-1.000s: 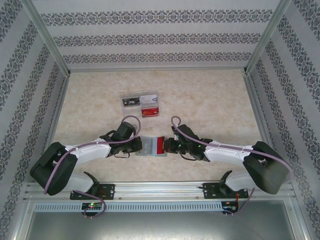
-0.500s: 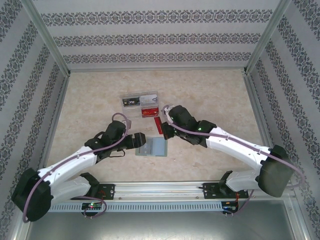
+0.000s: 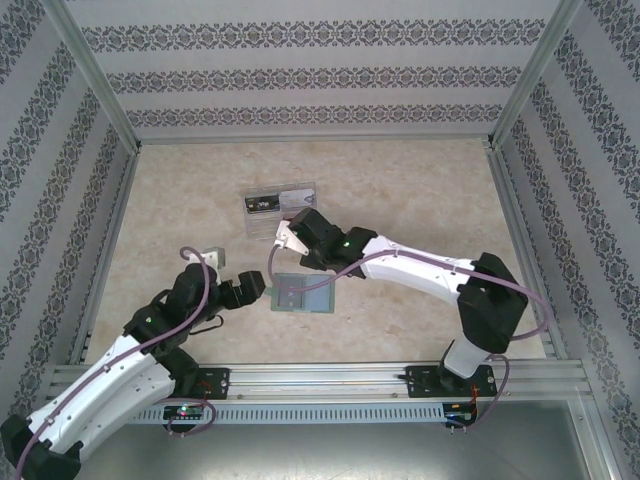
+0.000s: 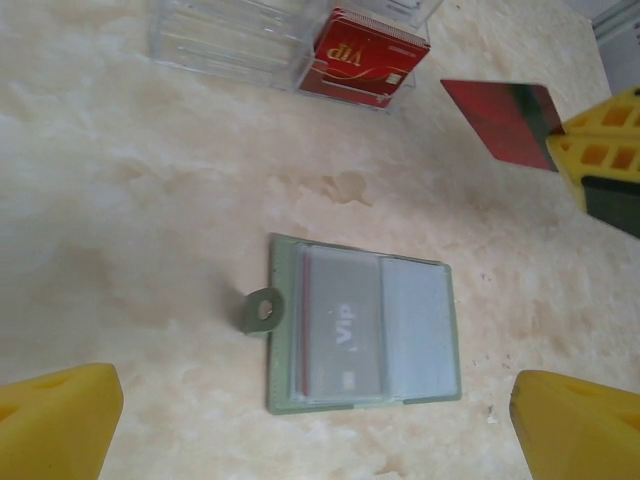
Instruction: Take the credit cards out of the card holder
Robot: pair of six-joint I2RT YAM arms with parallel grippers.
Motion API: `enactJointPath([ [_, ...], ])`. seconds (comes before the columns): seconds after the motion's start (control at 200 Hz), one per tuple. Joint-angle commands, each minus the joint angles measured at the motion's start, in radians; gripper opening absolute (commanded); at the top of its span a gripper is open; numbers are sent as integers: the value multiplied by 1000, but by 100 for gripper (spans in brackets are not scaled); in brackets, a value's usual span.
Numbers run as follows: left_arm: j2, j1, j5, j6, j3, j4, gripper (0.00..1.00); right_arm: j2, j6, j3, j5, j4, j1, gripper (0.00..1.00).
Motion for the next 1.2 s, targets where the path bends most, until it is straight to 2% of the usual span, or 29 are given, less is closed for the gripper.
enactJointPath([
  [0.0, -52, 8, -55, -18, -21, -86, 100, 83, -257, 77, 102, 37, 1, 0],
  [0.165, -89, 8, -84, -20, -27, -126, 100, 209, -360, 197, 109, 33, -30, 0],
  [0.36, -98, 8, -119, -10, -15, -163, 100, 281, -375, 276, 63, 33, -70, 0],
  [0.764, -99, 8, -138, -2, -21, -154, 100, 309, -339, 252, 6, 23, -76, 0],
  [1.194, -99, 8, -136, -1, -25, -156, 100, 378, -314, 282, -2, 10, -94, 0],
])
